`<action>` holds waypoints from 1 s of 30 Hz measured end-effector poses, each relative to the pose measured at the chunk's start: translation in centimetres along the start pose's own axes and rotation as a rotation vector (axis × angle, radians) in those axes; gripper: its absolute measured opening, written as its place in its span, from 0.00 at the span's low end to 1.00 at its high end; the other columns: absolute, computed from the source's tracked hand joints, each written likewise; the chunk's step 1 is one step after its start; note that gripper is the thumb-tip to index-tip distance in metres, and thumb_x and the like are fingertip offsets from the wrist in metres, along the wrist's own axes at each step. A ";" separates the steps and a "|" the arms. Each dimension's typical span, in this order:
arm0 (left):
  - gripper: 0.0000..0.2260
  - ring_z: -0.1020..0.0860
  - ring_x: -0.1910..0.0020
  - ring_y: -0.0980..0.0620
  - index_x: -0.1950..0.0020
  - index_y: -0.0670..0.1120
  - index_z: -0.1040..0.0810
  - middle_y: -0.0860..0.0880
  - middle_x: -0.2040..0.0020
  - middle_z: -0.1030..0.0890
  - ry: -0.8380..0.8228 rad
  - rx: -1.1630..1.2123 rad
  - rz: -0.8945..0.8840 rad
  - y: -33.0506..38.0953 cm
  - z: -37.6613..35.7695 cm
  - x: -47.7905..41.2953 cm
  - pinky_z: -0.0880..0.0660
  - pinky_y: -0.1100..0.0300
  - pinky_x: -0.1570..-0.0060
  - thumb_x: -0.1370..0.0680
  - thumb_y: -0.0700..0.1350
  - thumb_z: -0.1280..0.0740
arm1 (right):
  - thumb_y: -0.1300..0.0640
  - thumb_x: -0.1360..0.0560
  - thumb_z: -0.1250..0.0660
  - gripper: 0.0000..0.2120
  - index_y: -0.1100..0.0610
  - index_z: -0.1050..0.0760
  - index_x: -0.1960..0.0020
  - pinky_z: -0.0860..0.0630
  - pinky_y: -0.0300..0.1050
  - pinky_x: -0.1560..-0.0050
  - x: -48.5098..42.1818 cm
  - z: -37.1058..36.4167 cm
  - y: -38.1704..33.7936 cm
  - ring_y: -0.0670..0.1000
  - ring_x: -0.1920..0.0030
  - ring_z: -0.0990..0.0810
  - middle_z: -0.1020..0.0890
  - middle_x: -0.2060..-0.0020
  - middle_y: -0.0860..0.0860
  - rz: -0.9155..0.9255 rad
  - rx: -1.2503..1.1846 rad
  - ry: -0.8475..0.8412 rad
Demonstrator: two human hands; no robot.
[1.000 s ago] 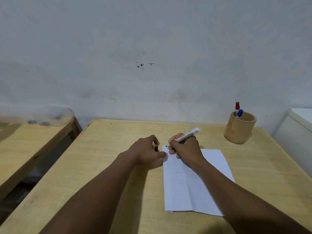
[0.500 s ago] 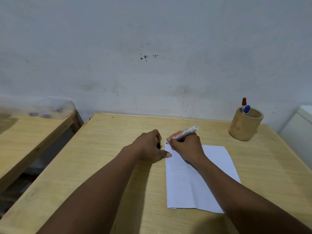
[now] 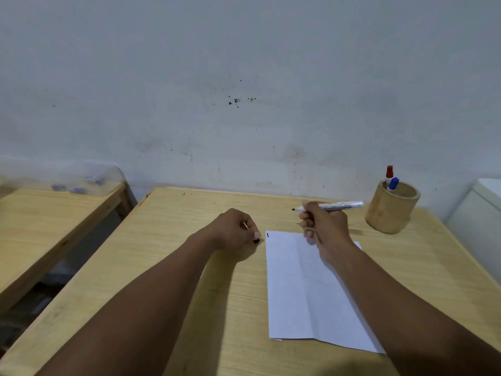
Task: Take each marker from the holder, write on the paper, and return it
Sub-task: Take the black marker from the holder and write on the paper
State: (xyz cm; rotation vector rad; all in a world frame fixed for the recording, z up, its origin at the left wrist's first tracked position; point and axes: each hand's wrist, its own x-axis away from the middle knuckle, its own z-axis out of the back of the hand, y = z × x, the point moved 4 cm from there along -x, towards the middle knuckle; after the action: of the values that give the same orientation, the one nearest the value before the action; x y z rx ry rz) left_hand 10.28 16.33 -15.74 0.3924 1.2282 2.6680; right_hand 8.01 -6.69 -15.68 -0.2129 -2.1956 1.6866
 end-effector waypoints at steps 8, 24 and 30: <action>0.11 0.17 0.63 0.51 0.44 0.39 0.16 0.49 0.58 0.14 0.036 0.717 -0.099 7.6 -0.1 -1.4 0.23 0.60 0.59 0.20 0.46 0.29 | 0.59 0.22 0.32 0.05 0.59 0.19 0.53 0.25 0.38 0.73 1.0 3.5 -7.7 0.50 0.70 0.15 0.16 0.67 0.56 -0.055 -0.148 -0.189; 0.08 0.17 0.66 0.53 0.49 0.42 0.14 0.50 0.62 0.14 -0.103 0.839 -0.179 19.7 -7.8 -4.5 0.21 0.60 0.60 0.22 0.46 0.26 | 0.59 0.21 0.32 0.07 0.60 0.19 0.56 0.27 0.40 0.70 1.5 10.2 -12.7 0.50 0.70 0.15 0.15 0.67 0.56 0.122 -0.223 -0.104; 0.07 0.19 0.68 0.51 0.56 0.41 0.16 0.48 0.66 0.18 -0.067 0.782 -0.201 21.8 -8.9 -4.8 0.22 0.60 0.62 0.22 0.45 0.26 | 0.56 0.19 0.30 0.09 0.61 0.20 0.54 0.27 0.39 0.71 0.5 10.7 -12.6 0.48 0.72 0.17 0.16 0.67 0.55 0.100 -0.260 -0.102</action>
State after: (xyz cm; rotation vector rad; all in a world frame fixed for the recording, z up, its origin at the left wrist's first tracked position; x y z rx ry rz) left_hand 10.96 -5.36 -5.38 0.4183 2.1193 1.8977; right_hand 4.76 -19.66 -5.89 -0.3147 -2.5169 1.4867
